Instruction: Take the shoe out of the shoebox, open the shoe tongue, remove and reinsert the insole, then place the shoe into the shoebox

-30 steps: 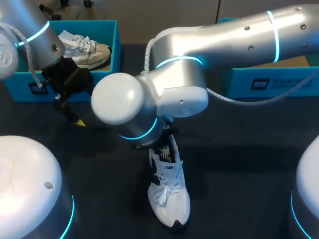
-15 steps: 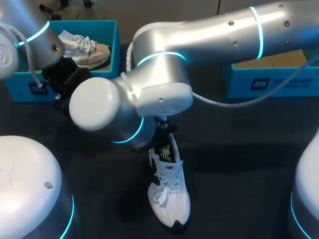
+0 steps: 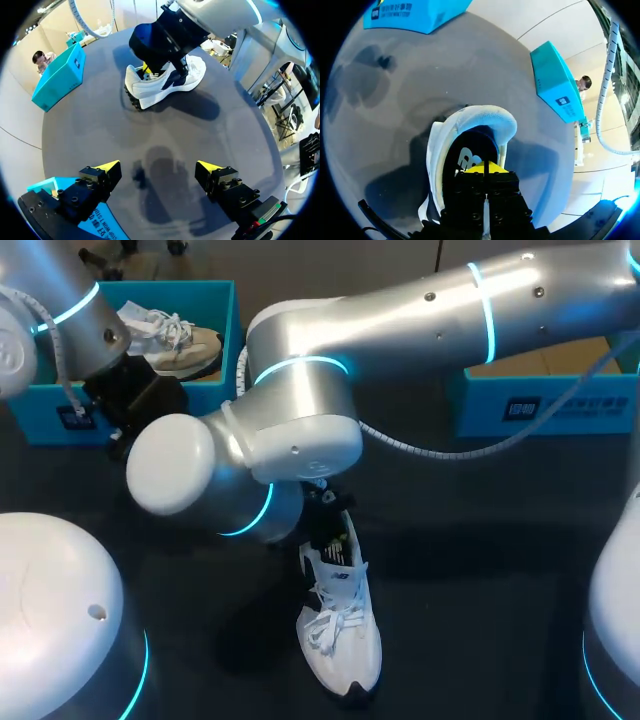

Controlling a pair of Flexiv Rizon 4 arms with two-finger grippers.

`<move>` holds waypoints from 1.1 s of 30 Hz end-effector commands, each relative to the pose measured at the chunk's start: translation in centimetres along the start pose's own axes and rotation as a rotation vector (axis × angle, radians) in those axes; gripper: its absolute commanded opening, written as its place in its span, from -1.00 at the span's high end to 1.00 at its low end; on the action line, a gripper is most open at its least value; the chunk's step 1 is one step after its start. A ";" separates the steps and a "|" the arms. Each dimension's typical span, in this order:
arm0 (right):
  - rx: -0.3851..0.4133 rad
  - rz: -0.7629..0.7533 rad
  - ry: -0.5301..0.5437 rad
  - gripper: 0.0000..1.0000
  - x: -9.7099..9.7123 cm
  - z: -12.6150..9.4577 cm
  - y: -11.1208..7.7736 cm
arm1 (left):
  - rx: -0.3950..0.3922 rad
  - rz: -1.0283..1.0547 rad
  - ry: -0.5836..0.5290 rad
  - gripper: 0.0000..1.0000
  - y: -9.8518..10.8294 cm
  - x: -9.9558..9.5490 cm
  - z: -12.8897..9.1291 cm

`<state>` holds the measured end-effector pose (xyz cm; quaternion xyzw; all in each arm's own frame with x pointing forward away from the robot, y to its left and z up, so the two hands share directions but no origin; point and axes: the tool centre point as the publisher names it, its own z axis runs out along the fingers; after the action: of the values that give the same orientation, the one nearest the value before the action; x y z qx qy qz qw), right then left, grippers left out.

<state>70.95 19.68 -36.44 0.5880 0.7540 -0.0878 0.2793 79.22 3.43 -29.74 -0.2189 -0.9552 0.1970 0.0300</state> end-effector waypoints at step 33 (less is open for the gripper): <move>-0.019 0.430 -0.022 1.00 0.8 0.5 -0.4 | 0.016 0.045 0.008 -1.00 0.5 0.0 -1.3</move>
<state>71.19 20.06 -37.08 0.5823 0.7540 -0.0933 0.2894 79.67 4.21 -28.83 -0.2404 -0.9481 0.2056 0.0313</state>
